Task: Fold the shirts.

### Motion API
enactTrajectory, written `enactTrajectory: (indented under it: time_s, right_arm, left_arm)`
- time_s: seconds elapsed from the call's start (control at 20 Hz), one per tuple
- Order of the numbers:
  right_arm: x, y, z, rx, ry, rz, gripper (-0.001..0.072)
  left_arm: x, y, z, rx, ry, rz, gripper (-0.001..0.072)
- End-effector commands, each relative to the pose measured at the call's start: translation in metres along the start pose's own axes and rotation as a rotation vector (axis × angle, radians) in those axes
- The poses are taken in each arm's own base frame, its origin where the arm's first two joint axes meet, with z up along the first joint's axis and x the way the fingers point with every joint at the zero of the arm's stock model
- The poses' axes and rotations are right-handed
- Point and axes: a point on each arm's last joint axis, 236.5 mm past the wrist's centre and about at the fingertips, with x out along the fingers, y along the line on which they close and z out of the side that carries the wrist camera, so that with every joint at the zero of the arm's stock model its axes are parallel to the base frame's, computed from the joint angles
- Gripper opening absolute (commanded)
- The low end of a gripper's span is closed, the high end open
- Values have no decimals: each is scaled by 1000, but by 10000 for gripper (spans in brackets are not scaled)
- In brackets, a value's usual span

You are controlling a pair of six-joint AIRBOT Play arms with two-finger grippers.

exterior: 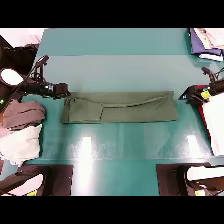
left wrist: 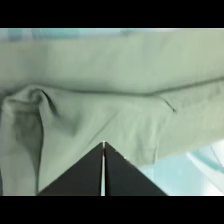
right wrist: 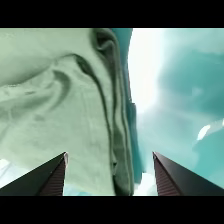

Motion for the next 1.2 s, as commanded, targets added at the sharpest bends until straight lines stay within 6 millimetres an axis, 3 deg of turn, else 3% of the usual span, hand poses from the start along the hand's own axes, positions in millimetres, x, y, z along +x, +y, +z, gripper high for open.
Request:
enactTrajectory:
  time_s: [0.0,0.1,0.45,0.6,0.65,0.7,0.95,1.15]
  right_arm:
    - [19,-6,-1,15,48,124,591]
    - [32,-3,-3,-4,82,157,555]
    - [67,12,-15,-45,165,171,539]
    - [75,25,-27,-78,172,242,173]
    - [72,28,-29,-92,158,259,47]
    - [67,32,-27,-103,129,281,21]
    - [13,74,-8,-153,-41,291,18]
    - [-36,145,3,-263,-136,254,17]
  left_arm:
    - [-1,-3,-15,6,64,-11,40]
    - [-1,-3,-15,6,65,-11,40]
    - [-1,-3,-14,4,63,-13,39]
    - [-1,-7,-12,-10,53,-27,32]
    - [-1,-15,-11,-22,47,-56,31]
    - [0,-22,-10,-25,46,-78,30]
    - [29,-74,-21,88,86,-132,31]
    - [84,-123,-25,196,191,-178,31]
